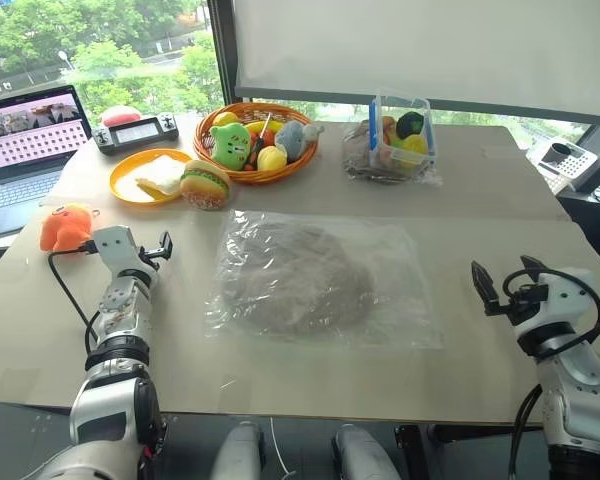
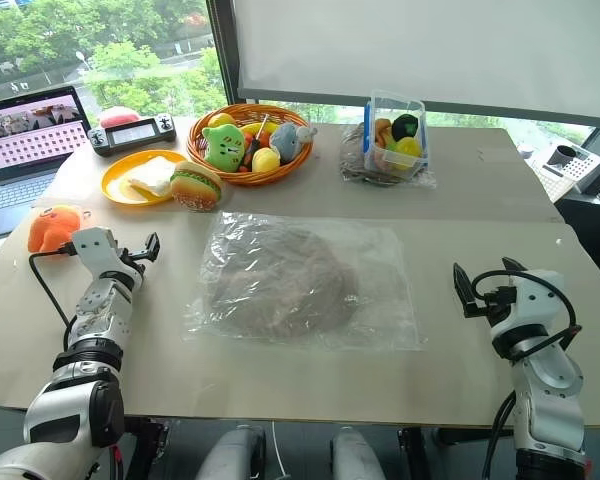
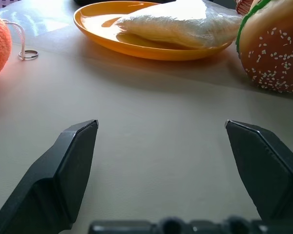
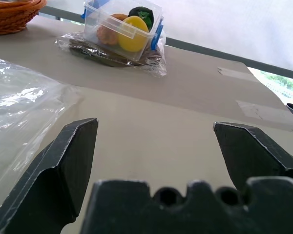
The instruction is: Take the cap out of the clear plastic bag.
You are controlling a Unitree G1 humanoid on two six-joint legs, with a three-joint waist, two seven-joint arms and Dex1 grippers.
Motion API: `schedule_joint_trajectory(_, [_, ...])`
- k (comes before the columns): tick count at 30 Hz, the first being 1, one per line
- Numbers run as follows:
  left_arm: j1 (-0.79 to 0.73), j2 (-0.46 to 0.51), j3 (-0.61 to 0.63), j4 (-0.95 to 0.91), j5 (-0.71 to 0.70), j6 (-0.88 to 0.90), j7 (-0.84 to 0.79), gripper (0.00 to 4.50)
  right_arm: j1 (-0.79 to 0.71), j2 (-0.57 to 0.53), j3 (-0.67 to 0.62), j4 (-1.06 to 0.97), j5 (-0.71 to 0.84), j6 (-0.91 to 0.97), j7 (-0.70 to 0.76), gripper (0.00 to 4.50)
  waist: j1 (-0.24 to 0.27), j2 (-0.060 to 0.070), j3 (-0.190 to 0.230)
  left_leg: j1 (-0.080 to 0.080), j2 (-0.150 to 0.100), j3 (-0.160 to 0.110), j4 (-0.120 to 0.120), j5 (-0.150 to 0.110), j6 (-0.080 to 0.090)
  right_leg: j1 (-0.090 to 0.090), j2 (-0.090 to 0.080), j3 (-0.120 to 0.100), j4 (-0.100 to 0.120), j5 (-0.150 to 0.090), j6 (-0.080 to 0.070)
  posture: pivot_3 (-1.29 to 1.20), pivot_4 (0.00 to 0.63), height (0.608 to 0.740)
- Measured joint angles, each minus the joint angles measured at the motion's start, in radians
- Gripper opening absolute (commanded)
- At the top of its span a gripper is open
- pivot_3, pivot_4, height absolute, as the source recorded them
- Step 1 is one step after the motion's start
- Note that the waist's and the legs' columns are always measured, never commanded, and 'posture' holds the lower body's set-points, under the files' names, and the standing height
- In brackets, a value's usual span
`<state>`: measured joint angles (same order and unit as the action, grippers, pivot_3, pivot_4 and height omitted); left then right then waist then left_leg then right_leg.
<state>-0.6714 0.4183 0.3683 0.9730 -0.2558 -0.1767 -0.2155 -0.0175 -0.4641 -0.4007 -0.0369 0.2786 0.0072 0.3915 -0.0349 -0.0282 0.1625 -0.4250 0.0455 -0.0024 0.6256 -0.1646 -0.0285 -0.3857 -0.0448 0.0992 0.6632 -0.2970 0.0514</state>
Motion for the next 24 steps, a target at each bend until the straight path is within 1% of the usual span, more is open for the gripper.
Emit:
schedule_joint_trajectory(3, [-0.006,-0.003,-0.004,-0.018,-0.001,0.026,-0.005,4.49,0.007,-0.002,-0.006,-0.02,0.025,0.023,0.005,4.5,0.001,0.0,0.0,-0.001,0.0,0.0,0.0,0.0,0.0,-0.001,0.0,0.0,0.0,0.0,0.0,0.0,0.15,0.74])
schedule_joint_trajectory(6, [-0.103,-0.019,-0.047,-0.049,-0.004,0.101,-0.075,4.49,0.031,-0.067,-0.031,-0.124,0.144,0.134,0.062,4.5,0.021,-0.002,0.002,-0.006,0.0,-0.001,0.002,0.001,-0.001,-0.003,0.0,-0.002,0.0,0.0,0.0,0.0,0.15,0.74])
schedule_joint_trajectory(7, [-0.134,-0.022,-0.069,-0.088,-0.01,0.123,-0.121,4.49,0.031,-0.094,-0.046,-0.162,0.185,0.168,0.084,4.5,0.024,-0.003,0.003,-0.007,0.0,-0.001,0.003,0.001,-0.001,-0.002,0.0,-0.002,-0.001,0.001,0.0,0.0,0.15,0.74])
schedule_joint_trajectory(8, [-0.169,-0.024,-0.106,-0.166,-0.024,0.156,-0.199,4.49,0.035,-0.138,-0.065,-0.214,0.239,0.214,0.112,4.5,0.024,-0.003,0.003,-0.007,0.0,-0.001,0.002,0.001,-0.001,-0.002,0.0,-0.002,-0.003,0.002,-0.002,0.0,0.15,0.74])
schedule_joint_trajectory(9, [-0.187,-0.023,-0.155,-0.285,-0.044,0.2,-0.306,4.49,0.052,-0.18,-0.09,-0.266,0.297,0.262,0.148,4.5,0.024,-0.003,0.003,-0.008,0.0,-0.001,0.001,0.001,-0.001,-0.002,0.0,-0.002,-0.005,0.003,-0.004,0.0,0.15,0.74])
schedule_joint_trajectory(10, [-0.191,-0.024,-0.181,-0.346,-0.057,0.223,-0.362,4.49,0.06,-0.195,-0.096,-0.29,0.326,0.287,0.167,4.5,0.02,-0.003,0.002,-0.007,0.0,-0.001,-0.001,0.0,-0.001,0.0,0.0,-0.002,-0.007,0.003,-0.005,0.0,0.15,0.74])
schedule_joint_trajectory(11, [-0.191,-0.024,-0.184,-0.354,-0.059,0.227,-0.369,4.49,0.062,-0.197,-0.097,-0.293,0.329,0.29,0.169,4.5,0.02,-0.003,0.002,-0.007,0.0,-0.001,-0.001,0.0,-0.001,0.0,0.0,-0.002,-0.007,0.003,-0.005,0.0,0.15,0.74])
schedule_joint_trajectory(12, [-0.187,-0.025,-0.208,-0.398,-0.066,0.251,-0.412,4.49,0.074,-0.204,-0.103,-0.308,0.348,0.31,0.182,4.5,0.015,-0.002,0.002,-0.006,0.0,-0.001,-0.001,0.0,-0.001,-0.001,0.0,-0.001,-0.007,0.004,-0.005,0.0,0.15,0.74])
schedule_joint_trajectory(13, [-0.146,-0.003,-0.257,-0.49,-0.079,0.299,-0.491,4.49,0.099,-0.228,-0.111,-0.329,0.4,0.356,0.209,4.5,0.007,-0.001,0.002,-0.007,0.0,-0.001,-0.002,0.0,0.0,-0.002,0.0,-0.001,-0.007,0.003,-0.005,0.0,0.15,0.74])
schedule_joint_trajectory(14, [-0.074,0.044,-0.326,-0.607,-0.091,0.336,-0.6,4.49,0.142,-0.268,-0.13,-0.361,0.46,0.406,0.248,4.5,-0.002,0.004,0.002,-0.007,0.0,0.0,-0.004,-0.001,0.0,-0.002,0.0,0.001,-0.007,0.003,-0.006,0.0,0.15,0.74])
schedule_joint_trajectory(16, [0.046,0.124,-0.431,-0.764,-0.113,0.407,-0.792,4.49,0.21,-0.318,-0.187,-0.43,0.571,0.488,0.318,4.5,-0.014,0.004,0.002,-0.004,0.001,0.0,-0.007,-0.001,0.0,-0.002,0.002,0.001,-0.006,0.002,-0.008,0.0,0.15,0.74])
schedule_joint_trajectory(18, [0.107,0.176,-0.478,-0.869,-0.15,0.479,-0.893,4.49,0.25,-0.343,-0.213,-0.488,0.649,0.531,0.358,4.5,-0.015,0.003,0.003,-0.004,0.003,-0.002,-0.007,-0.001,0.0,-0.003,0.004,-0.001,-0.005,0.002,-0.009,0.0,0.15,0.74])
schedule_joint_trajectory(19, [0.136,0.225,-0.497,-0.928,-0.168,0.503,-0.954,4.49,0.277,-0.353,-0.216,-0.519,0.679,0.551,0.38,4.5,-0.014,0.001,0.004,-0.003,0.003,-0.003,-0.006,0.0,-0.001,-0.003,0.004,-0.001,-0.002,0.001,-0.009,0.0,0.15,0.74])
schedule_joint_trajectory(20, [0.157,0.265,-0.51,-0.966,-0.175,0.514,-0.996,4.49,0.3,-0.358,-0.217,-0.537,0.692,0.563,0.395,4.5,-0.014,0.001,0.004,-0.003,0.003,-0.003,-0.006,0.0,-0.001,-0.002,0.004,-0.001,-0.002,0.0,-0.006,0.0,0.15,0.74])
schedule_joint_trajectory(21, [0.192,0.33,-0.519,-1.005,-0.178,0.53,-1.063,4.49,0.344,-0.363,-0.217,-0.557,0.706,0.584,0.417,4.5,-0.012,0.001,0.004,0.001,0.003,-0.002,-0.006,0.0,-0.001,0.001,0.004,-0.001,-0.002,-0.002,-0.004,0.0,0.15,0.74])
schedule_joint_trajectory(23, [0.224,0.382,-0.523,-1.021,-0.178,0.545,-1.122,4.49,0.362,-0.363,-0.216,-0.56,0.709,0.601,0.43,4.5,-0.009,0.001,0.004,0.001,0.003,-0.001,-0.003,0.001,0.0,0.001,0.003,0.0,-0.002,-0.003,-0.004,0.0,0.15,0.74])
schedule_joint_trajectory(24, [0.269,0.425,-0.535,-1.051,-0.178,0.544,-1.169,4.49,0.372,-0.363,-0.215,-0.567,0.708,0.602,0.435,4.5,-0.01,0.001,0.004,0.001,0.003,-0.001,-0.001,0.001,0.0,0.002,0.002,0.0,-0.003,-0.003,-0.004,0.0,0.15,0.74])
